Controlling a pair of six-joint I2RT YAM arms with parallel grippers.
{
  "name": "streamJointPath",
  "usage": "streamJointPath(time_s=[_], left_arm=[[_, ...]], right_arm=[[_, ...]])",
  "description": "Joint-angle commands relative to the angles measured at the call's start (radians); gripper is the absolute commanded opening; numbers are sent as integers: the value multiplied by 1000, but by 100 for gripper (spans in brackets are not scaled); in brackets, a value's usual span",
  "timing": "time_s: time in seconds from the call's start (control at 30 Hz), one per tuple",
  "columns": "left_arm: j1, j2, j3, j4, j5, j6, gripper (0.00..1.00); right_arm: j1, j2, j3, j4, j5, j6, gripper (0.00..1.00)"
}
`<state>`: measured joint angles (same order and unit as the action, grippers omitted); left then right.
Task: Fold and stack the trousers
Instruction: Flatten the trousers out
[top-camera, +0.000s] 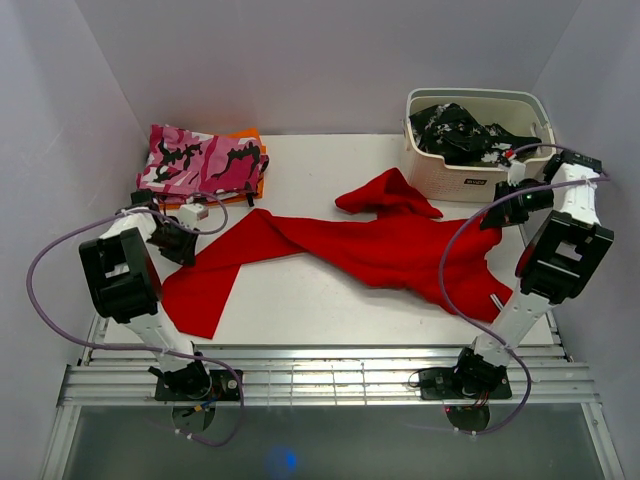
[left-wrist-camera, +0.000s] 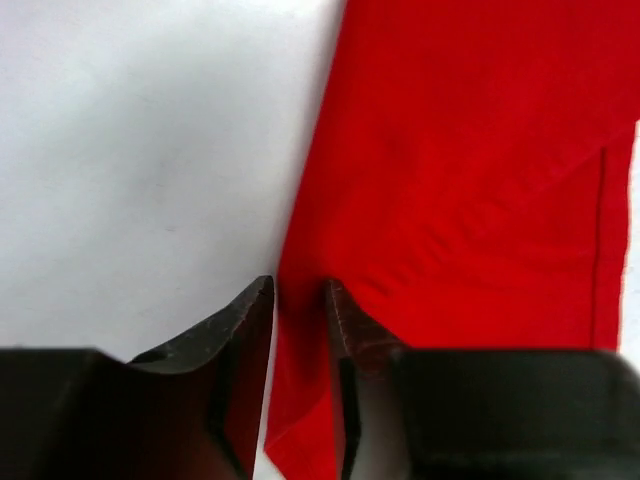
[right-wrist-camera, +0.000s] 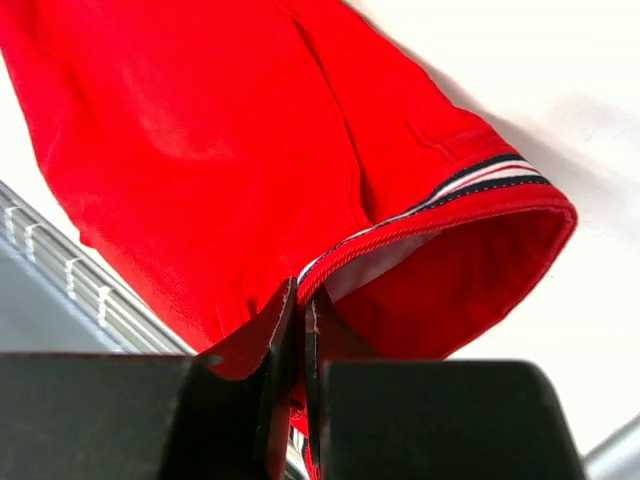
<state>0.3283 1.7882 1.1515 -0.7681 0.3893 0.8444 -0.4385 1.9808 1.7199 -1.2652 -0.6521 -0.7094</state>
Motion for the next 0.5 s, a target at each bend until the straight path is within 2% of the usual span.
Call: streamJointPath(time_s=[0.0,0.03,0.07,0.1,0.2,0.23,0.27,0.33,0.4,0.47], left_arm=[[9,-71,-56,-50,59,96,27],[14,-145,-105,-18,62,110,9],[17,-145,-133,13,62,120,0],[21,-192,-159,45,63,128,0],[37,-469,-266,192,82,166,0],[38,-527,-295,249,76,171,0],[38,-577,-323,371,69,151,0],[37,-656,-364,453,37,159,0],[37,-639,-351,577,-25,142,0],[40,-583,-305,723,-153,110,0]], right_arm=[[-5,-135,72,-46,-49,-87,8],[-6,-152,76,-46,-56,-119,8],[-5,-166,78,-46,-60,-136,8],[-5,-181,79,-46,-63,-153,8],[-8,-217,101,-45,-76,-189,8],[-12,-218,113,-43,-80,-193,8],[-14,-215,148,-42,-84,-191,8],[-20,-191,194,-36,-92,-182,8],[-20,-151,277,-33,-96,-173,8],[-19,-122,337,-45,-100,-180,8]])
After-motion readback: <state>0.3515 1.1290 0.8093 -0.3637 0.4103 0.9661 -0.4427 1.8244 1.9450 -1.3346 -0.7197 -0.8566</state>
